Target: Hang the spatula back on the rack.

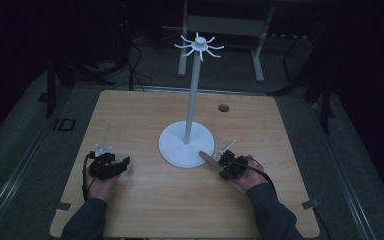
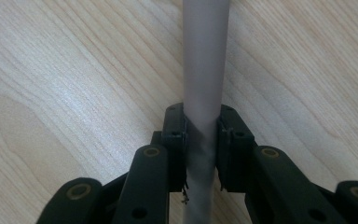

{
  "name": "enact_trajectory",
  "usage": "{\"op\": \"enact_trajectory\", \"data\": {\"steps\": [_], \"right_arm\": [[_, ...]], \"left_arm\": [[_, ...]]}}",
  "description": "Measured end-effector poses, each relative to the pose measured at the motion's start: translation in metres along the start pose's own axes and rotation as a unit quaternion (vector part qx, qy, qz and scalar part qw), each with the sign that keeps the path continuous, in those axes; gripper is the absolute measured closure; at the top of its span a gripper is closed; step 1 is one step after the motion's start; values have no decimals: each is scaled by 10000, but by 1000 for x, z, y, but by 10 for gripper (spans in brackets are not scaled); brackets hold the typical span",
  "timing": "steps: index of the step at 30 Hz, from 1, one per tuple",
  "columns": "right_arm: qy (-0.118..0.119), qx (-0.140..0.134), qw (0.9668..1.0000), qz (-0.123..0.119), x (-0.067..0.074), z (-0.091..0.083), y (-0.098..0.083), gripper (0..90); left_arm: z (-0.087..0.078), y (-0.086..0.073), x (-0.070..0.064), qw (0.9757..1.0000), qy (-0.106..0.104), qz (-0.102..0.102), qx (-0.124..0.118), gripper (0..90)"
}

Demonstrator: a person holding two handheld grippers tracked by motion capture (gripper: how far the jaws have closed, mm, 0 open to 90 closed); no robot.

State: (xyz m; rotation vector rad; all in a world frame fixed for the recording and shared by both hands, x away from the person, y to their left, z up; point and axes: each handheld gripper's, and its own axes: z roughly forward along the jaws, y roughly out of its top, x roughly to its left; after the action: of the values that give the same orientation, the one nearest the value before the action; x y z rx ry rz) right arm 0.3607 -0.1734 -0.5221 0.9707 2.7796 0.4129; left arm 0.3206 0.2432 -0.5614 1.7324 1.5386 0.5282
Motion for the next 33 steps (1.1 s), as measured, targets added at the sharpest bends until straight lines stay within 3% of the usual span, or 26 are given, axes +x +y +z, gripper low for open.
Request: {"op": "enact_trajectory", "data": {"steps": [10, 21, 26, 33], "right_arm": [[-67, -355, 9993, 34, 1, -17, -3, 755], [-115, -838, 9964, 75, 3, -33, -5, 755], [-158, -1038, 9944, 79, 5, -38, -6, 756], [-210, -1448, 9891, 142, 3, -52, -8, 756]], "left_arm": [[0, 0, 0, 10000, 3, 0, 0, 364], [0, 0, 0, 10000, 6, 2, -1, 365], [0, 0, 0, 10000, 4, 0, -2, 364], [0, 0, 0, 10000, 7, -1, -3, 364]]}}
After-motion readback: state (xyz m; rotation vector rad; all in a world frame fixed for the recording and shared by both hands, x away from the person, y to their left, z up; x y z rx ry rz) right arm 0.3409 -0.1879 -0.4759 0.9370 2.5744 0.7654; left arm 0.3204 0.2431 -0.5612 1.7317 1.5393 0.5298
